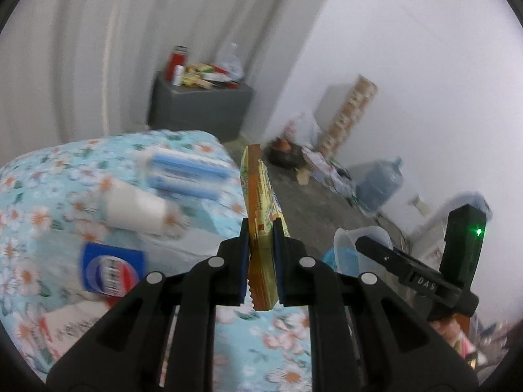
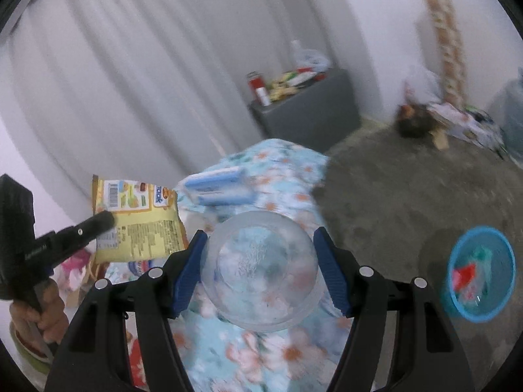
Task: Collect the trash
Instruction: 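Carry the cup and wrapper over the blue wastebasket and open both tools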
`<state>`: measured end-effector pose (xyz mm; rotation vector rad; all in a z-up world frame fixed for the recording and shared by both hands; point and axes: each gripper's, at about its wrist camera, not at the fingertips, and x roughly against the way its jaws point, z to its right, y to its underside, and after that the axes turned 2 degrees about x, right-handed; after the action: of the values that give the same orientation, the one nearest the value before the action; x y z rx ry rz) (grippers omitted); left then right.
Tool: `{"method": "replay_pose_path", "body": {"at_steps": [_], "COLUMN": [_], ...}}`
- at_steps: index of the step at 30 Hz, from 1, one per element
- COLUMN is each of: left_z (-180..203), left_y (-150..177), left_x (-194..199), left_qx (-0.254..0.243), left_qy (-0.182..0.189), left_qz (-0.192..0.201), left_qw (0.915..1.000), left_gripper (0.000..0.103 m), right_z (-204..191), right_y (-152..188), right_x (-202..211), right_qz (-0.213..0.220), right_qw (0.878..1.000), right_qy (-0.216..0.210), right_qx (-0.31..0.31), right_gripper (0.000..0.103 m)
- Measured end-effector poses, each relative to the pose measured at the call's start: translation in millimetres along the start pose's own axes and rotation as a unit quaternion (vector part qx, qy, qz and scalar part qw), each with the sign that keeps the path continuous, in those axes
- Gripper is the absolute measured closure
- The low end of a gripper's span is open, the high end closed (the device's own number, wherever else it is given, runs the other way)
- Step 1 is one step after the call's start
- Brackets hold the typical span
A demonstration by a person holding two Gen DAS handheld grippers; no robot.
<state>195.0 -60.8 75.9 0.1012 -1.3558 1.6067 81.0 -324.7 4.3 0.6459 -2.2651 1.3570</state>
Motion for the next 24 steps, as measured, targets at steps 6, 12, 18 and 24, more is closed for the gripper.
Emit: {"method": "replay_pose_path", "body": {"at_steps": [6,12,18,24], "left_z": [74.7,154.5,246.0,296.1], "left_y": [25.8,50.6,85.4,118.6], "left_x": [-60.9,-135.3,-233.9,-321.2], "left_qx": [-0.059,-0.126,-0.197,-0.228], "left_qy": [0.039,0.070,0.091,0.098], "left_qz": [-0.064,-0.128,-0.203,-0.259], "left_qw": [0.9955,0.9813,0.9547,0.9335], "left_gripper": [0.092,0.092,0.091,0.091], "right_z": [73.6,176.8,285.0,369.7], "right_y": [23.6,49.7,75.0,94.7], "right_x": [49.1,97.0,104.4,77.3], "right_qz": [0.034,0.062,0.061,0.054], "right_qw": [0.994,0.968,0.931,0.904], "right_qy": [0.069,0.165,0.210,0.207], "right_qx": [-0.074,-0.180,-0.291,-0.370], "right_gripper": [0.038,0.038,0.038,0.038]}}
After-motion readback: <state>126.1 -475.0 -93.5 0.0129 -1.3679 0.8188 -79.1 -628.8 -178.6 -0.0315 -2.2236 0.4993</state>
